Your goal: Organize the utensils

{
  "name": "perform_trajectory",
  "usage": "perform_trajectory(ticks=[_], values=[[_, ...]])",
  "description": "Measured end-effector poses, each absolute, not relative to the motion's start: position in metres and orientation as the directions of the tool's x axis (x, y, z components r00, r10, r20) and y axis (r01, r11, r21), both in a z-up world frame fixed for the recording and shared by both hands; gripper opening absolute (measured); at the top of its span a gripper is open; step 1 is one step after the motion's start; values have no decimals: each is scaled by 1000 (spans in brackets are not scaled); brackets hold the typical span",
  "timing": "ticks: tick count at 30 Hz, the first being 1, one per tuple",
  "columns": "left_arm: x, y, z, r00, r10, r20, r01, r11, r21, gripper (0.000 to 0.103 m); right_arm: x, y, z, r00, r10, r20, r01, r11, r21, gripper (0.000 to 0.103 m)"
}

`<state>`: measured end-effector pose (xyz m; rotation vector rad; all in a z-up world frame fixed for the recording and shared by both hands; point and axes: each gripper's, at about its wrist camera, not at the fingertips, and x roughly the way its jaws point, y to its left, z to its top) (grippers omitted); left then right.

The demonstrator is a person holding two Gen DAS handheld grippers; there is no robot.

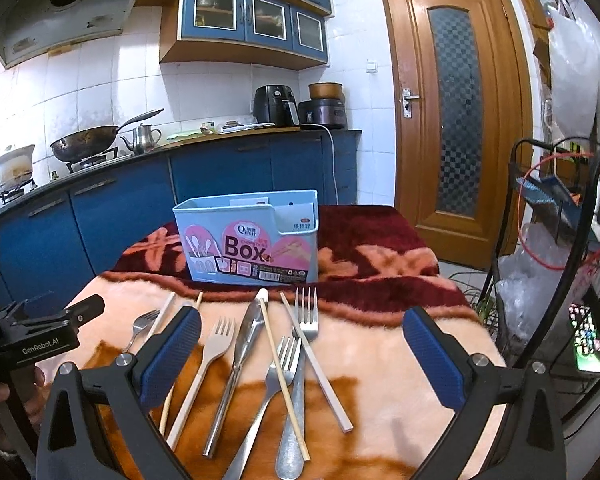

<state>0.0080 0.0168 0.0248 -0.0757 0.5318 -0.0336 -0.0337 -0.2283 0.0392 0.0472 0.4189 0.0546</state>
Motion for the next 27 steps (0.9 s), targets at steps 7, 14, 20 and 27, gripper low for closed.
perform_trajectory(ticks=[7,14,20,27], values=[[-3,19,46,870,-46,-491,23,998,-54,102,-38,-227,54,910,73,-409,-53,997,58,103],[-8,15,62,868,-43,-496,39,999,-18,102,-38,-229,64,901,77,-427,-56,997,61,103],[-3,10,62,839,-66,-540,79,997,0,102,-25,-233,61,856,79,-511,-63,997,49,103],[26,8,46,737,-100,-668,127,992,-8,102,3,-237,50,754,69,-654,-83,997,9,98]])
